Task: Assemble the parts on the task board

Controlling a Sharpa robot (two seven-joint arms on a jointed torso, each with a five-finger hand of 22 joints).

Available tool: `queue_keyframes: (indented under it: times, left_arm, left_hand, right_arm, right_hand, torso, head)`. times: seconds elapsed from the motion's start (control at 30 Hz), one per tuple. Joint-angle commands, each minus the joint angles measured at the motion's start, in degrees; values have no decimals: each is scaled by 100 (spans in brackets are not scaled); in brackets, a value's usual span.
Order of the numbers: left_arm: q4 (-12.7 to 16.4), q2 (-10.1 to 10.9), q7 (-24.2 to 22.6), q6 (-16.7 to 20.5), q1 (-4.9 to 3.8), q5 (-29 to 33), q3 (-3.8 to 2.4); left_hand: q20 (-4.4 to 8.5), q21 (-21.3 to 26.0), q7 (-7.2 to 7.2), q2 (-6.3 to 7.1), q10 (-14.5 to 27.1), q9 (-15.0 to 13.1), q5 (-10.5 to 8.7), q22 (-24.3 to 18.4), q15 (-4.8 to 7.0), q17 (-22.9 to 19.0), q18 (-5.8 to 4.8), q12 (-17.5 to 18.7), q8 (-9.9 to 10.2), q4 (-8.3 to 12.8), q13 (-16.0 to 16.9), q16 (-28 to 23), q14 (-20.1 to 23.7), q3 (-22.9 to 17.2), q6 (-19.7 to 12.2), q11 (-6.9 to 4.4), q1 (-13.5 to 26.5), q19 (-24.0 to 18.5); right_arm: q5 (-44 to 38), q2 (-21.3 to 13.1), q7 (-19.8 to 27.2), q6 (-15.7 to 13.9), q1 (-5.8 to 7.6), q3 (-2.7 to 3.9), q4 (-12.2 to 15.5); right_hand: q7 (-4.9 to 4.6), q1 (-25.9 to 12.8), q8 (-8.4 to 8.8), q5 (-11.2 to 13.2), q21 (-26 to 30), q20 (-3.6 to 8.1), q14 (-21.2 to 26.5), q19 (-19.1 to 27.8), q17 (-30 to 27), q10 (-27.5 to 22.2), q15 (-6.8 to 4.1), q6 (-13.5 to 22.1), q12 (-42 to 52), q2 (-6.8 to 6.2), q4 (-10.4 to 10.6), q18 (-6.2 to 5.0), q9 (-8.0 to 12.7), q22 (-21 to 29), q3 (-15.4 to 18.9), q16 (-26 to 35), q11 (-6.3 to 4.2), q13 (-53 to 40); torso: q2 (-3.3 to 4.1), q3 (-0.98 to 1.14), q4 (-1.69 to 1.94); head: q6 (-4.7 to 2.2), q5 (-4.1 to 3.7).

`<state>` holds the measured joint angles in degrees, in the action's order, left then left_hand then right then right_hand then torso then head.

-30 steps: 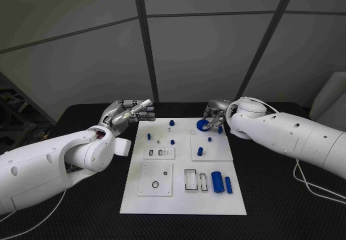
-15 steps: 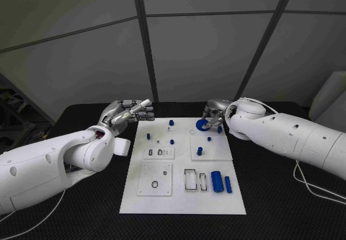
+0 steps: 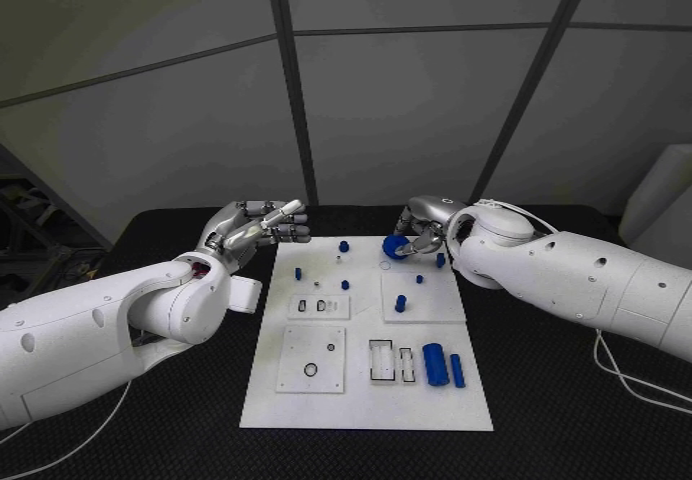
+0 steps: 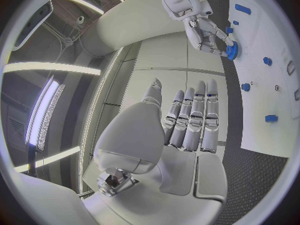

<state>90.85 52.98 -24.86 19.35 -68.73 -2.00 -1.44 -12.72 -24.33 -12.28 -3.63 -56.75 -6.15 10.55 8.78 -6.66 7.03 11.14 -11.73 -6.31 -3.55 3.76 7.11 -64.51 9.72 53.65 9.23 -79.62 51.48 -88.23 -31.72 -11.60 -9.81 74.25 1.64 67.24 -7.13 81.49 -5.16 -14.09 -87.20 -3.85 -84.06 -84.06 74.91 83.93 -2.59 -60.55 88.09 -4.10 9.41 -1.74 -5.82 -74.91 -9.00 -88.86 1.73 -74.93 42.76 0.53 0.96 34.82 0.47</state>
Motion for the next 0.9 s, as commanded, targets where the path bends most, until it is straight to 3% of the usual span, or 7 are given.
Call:
queue_keyframes:
  times: [0.03,0.27,0.37,0.5,0.9]
  left_arm:
    - [19,4,-7,-45,-6,-26,-5]
    - [19,4,-6,-45,-7,-26,-5]
    - [20,-1,-5,-46,-7,-26,-5]
    - [19,-11,-4,-46,-8,-26,-6]
    - [4,-33,-1,-50,-9,-26,-6]
  left_hand:
    - [-9,18,8,-52,-24,7,-17,-7,-15,11,-79,28,39,26,0,-25,9,18,25,14,21,-28]
    - [-9,18,8,-52,-24,7,-17,-7,-15,11,-79,28,39,26,0,-25,9,18,25,14,21,-28]
    - [-9,18,8,-52,-24,7,-17,-7,-15,11,-79,28,39,26,0,-25,9,18,25,14,21,-28]
    - [-9,18,8,-52,-24,7,-17,-7,-15,11,-79,28,39,26,0,-25,9,18,25,14,21,-28]
    - [-9,18,8,-52,-24,7,-17,-7,-15,11,-79,28,39,26,0,-25,9,18,25,14,21,-28]
  right_arm:
    - [-147,6,-35,-297,16,4,250]
    - [-432,284,-185,-402,17,2,410]
    - [-599,493,-290,-402,16,0,332]
    - [-757,735,-397,-389,9,-30,183]
    - [-954,1116,-431,-344,-59,-71,-82]
  right_hand:
    - [136,-15,-43,-19,-28,26,-540,-282,1278,484,-41,-182,30,46,-33,54,-122,-954,-11,-22,-34,-1332]
    - [138,-22,-42,-20,-35,29,-541,-290,1284,482,-43,-187,27,47,-36,57,-124,-969,-11,-25,-35,-1330]
    - [140,-21,-41,-21,-37,30,-541,-293,1283,479,-44,-189,23,47,-39,58,-125,-974,-13,-24,-37,-1325]
    - [141,-20,-36,-23,-35,32,-539,-291,1275,471,-47,-187,12,49,-48,58,-126,-970,-16,-21,-38,-1313]
    - [138,-30,-15,-29,-38,40,-538,-295,1270,463,-54,-172,2,49,-67,59,-126,-978,-23,-19,-39,-1303]
  torso:
    - [2,0,9]
    - [6,-2,13]
    - [9,-8,24]
    - [13,-2,14]
    - [12,2,8]
  head:
    - [-3,12]
    - [-17,23]
    - [-22,13]
    - [-21,21]
    - [7,55]
